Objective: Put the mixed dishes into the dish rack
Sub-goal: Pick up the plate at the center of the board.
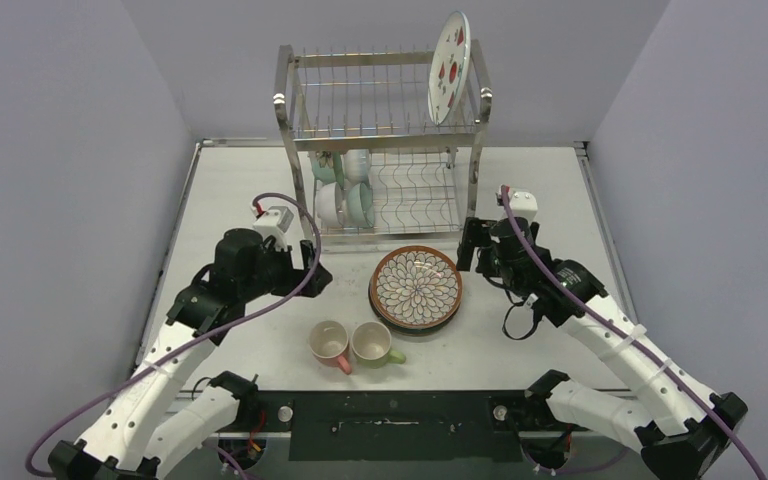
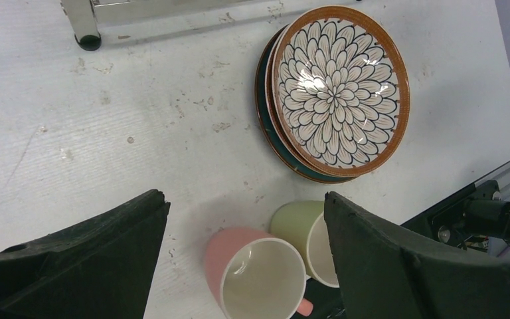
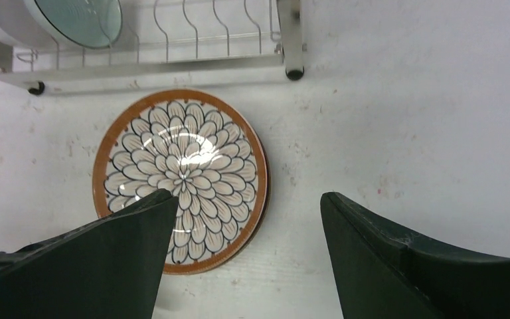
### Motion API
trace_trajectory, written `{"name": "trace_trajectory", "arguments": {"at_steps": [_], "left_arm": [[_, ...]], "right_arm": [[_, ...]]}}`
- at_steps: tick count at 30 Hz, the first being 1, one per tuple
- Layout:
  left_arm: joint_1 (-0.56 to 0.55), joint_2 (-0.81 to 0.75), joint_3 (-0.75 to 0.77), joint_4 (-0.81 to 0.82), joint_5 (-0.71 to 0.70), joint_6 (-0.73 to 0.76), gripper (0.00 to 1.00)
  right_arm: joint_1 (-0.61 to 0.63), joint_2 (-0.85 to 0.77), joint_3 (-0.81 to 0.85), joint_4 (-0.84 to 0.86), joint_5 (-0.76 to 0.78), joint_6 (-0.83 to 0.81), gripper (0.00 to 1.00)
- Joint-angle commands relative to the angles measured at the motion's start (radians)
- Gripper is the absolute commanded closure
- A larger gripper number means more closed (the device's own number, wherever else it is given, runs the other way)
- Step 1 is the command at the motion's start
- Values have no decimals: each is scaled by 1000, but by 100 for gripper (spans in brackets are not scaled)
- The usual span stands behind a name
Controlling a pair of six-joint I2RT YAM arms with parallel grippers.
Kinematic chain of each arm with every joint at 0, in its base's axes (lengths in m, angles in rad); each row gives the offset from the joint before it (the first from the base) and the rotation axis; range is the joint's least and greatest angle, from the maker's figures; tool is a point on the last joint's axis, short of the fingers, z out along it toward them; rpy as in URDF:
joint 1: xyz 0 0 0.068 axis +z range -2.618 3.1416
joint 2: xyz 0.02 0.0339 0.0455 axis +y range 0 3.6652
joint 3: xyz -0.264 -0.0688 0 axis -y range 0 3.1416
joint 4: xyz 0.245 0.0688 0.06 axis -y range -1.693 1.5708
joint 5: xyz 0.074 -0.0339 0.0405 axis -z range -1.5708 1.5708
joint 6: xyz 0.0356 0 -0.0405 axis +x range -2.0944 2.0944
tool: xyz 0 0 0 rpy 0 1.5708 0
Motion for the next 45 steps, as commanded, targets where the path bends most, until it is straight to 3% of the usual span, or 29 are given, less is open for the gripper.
{"name": "trace_trajectory", "arguments": {"at_steps": [1, 6, 16, 22, 30, 45], "left_arm": [[-20, 60, 5, 110, 10, -66, 16], [-87, 163, 7, 171, -26, -98, 23], [-196, 409, 86, 218, -143, -117, 46], [-218, 515, 111, 265, -147, -127, 51], [-232, 618, 152, 309, -131, -129, 63], [-247, 747, 182, 374, -99, -148, 74]], "right_arm": [[-8, -2, -82, 42, -73, 71, 19], [-19, 36, -163, 87, -96, 96, 21], [-56, 127, -303, 245, -166, 175, 36], [-68, 159, -378, 317, -192, 220, 41], [-76, 164, -412, 339, -207, 225, 42], [-82, 106, -423, 312, -205, 234, 42]]}}
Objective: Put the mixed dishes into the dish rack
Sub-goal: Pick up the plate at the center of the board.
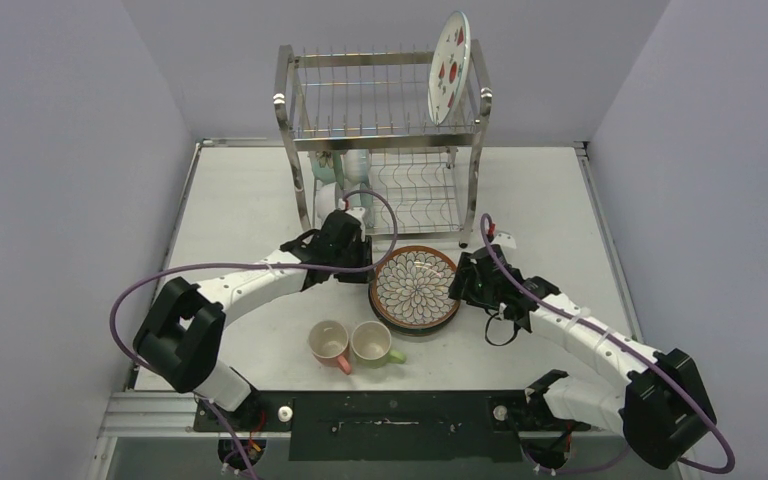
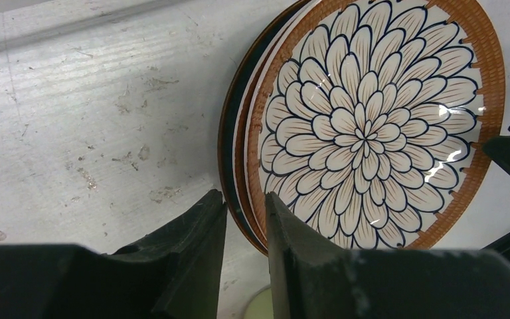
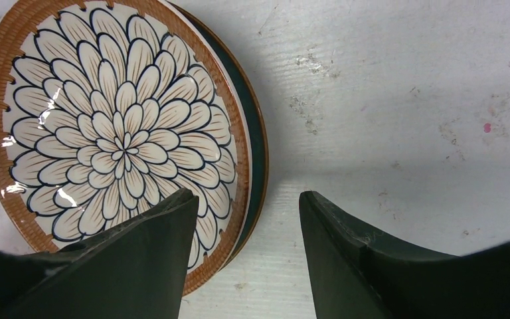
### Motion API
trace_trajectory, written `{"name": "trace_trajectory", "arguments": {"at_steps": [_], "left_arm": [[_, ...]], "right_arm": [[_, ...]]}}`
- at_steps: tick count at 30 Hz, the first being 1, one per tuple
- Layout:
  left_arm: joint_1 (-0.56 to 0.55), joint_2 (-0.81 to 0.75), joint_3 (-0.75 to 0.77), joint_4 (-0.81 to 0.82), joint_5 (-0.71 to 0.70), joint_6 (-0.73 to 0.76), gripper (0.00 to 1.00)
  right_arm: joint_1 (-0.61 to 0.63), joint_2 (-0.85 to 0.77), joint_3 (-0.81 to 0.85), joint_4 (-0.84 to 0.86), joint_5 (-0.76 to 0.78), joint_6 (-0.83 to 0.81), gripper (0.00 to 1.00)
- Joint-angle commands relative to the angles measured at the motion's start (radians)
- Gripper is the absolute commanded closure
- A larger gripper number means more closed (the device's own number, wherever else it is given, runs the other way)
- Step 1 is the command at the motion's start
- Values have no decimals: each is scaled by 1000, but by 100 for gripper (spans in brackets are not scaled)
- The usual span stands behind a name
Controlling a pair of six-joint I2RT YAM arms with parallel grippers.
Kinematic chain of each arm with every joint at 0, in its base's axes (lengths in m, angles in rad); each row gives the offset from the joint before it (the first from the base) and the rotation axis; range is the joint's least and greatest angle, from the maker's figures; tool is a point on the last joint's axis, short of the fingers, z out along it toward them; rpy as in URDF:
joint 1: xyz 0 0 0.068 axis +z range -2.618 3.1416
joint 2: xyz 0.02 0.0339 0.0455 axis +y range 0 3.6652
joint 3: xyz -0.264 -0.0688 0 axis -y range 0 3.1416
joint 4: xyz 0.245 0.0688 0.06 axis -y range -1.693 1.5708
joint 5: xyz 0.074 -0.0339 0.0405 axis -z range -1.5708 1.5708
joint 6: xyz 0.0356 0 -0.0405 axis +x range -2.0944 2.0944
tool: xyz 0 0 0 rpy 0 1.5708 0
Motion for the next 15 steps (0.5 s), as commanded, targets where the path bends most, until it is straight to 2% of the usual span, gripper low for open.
{"name": "trace_trajectory", "arguments": {"at_steps": [1, 10, 15], "left_arm": [[-8, 26, 45, 69, 24, -11, 76], [-12, 66, 34, 88, 32, -16, 88], [-14, 75, 34, 89, 40, -19, 100]], "right_arm": [[-6, -45, -6, 11, 8, 16, 42], [-7, -73, -7, -12, 12, 17, 42], [-7, -81, -12, -17, 11, 18, 43]]}}
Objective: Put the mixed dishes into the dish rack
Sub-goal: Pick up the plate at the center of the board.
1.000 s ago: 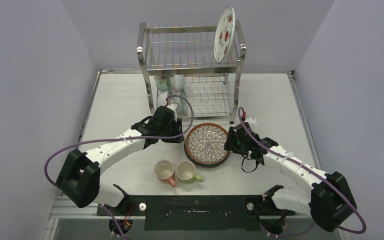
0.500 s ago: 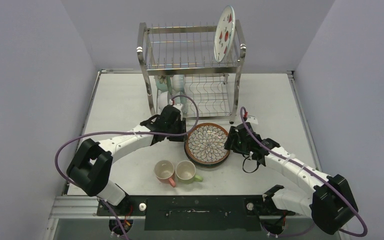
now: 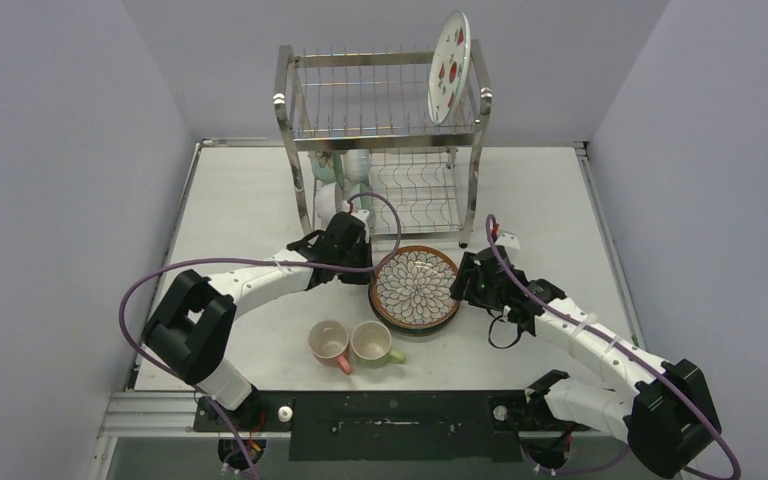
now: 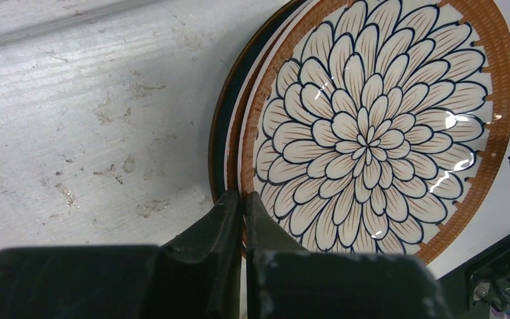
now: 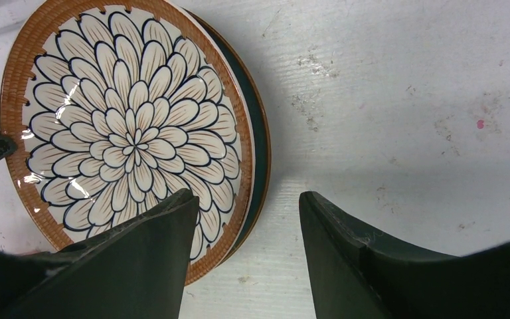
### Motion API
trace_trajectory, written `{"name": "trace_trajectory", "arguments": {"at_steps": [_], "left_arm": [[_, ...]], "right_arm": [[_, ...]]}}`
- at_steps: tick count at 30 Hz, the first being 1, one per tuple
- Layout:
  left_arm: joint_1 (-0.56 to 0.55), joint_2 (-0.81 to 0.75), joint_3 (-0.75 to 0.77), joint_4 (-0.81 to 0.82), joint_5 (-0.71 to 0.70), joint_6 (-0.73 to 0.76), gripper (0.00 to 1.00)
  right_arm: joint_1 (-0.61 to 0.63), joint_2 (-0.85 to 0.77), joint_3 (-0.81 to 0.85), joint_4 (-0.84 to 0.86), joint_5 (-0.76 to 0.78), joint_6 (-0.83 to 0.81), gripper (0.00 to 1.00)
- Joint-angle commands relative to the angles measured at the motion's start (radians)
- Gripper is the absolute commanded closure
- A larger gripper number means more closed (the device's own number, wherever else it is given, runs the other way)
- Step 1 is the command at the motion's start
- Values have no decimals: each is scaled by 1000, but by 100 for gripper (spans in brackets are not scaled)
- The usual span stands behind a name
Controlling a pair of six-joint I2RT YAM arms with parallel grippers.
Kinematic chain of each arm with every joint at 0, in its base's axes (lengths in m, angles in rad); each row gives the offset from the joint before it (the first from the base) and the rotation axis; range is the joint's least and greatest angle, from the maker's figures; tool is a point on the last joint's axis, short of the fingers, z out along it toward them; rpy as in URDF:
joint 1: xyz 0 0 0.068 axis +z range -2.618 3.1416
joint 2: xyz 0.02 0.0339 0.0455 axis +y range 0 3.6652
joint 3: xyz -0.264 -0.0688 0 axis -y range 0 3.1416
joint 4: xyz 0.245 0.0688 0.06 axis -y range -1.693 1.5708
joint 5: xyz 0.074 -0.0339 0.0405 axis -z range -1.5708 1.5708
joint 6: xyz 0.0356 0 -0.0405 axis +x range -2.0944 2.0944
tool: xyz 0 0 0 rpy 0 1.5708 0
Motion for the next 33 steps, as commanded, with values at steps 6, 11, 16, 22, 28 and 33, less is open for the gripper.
{"name": "trace_trajectory", "arguments": {"at_steps": [6, 11, 16, 22, 28, 33], "left_arm": [[-16, 15, 45, 44, 18, -10, 100], [-27, 14, 58, 38, 22, -12, 100], [-30, -8, 69, 20, 14, -7, 100], [-31, -60, 76, -2, -4, -1, 100], [-32, -103, 79, -24, -22, 14, 100], [-32, -136, 74, -38, -44, 23, 100]], "right_arm": [[-6, -25, -27, 16, 14, 22, 43], [-6, -27, -33, 27, 8, 33, 44], [-6, -31, -33, 40, 3, 42, 47], [-6, -29, -27, 48, -9, 49, 50], [-5, -28, -15, 53, -22, 48, 54], [-5, -31, -5, 67, -40, 43, 54]]}}
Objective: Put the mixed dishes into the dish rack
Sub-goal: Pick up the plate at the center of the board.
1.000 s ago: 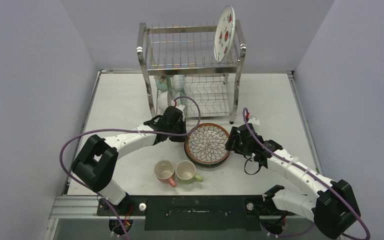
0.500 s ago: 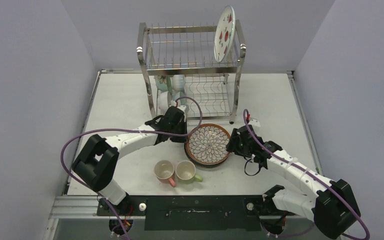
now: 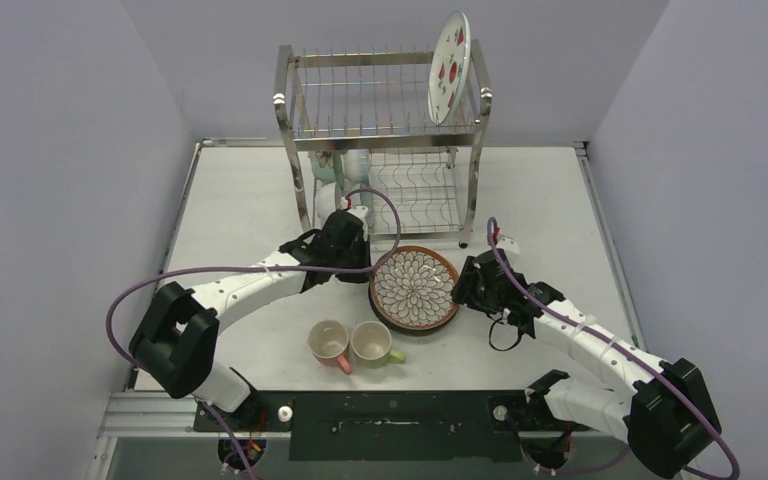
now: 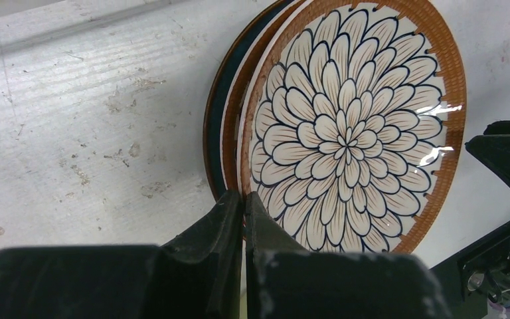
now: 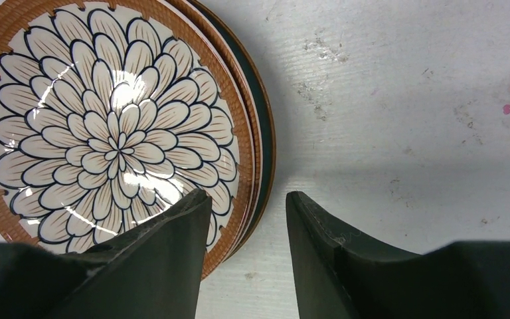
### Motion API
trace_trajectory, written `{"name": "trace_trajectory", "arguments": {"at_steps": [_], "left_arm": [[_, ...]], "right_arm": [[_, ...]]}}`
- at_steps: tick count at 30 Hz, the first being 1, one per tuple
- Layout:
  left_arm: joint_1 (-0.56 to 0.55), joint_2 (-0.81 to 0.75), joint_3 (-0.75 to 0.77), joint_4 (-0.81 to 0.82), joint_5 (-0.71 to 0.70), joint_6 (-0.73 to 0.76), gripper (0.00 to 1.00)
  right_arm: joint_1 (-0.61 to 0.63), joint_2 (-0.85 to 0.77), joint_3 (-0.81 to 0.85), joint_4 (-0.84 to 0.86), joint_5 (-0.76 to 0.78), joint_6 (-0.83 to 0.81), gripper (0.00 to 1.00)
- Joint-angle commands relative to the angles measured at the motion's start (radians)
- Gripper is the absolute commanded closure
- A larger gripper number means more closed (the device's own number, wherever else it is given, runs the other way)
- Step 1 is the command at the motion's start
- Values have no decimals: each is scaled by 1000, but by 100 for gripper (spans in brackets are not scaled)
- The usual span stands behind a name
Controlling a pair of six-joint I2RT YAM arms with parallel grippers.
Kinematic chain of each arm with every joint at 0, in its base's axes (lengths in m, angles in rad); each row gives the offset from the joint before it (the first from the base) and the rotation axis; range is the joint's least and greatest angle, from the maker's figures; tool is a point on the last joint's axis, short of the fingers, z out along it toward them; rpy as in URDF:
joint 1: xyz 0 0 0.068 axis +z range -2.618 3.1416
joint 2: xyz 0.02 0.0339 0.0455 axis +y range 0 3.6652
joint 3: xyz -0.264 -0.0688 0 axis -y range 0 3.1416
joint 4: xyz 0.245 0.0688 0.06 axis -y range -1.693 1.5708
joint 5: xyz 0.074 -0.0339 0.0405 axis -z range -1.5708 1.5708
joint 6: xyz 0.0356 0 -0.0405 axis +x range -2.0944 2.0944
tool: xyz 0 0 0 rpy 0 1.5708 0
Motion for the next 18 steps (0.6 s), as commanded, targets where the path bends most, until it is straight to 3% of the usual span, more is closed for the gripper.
{"name": "trace_trajectory", "arguments": {"at_steps": [1, 10, 18], "left_arm": [[-11, -71, 58, 17, -10, 18, 100], [-9, -124, 51, -8, -44, 30, 100], [-10, -159, 42, -22, -61, 37, 100]], "right_arm": [[-4, -28, 30, 51, -18, 2, 55], [9, 28, 59, 119, -54, 8, 66], [35, 120, 90, 157, -52, 3, 68]]}}
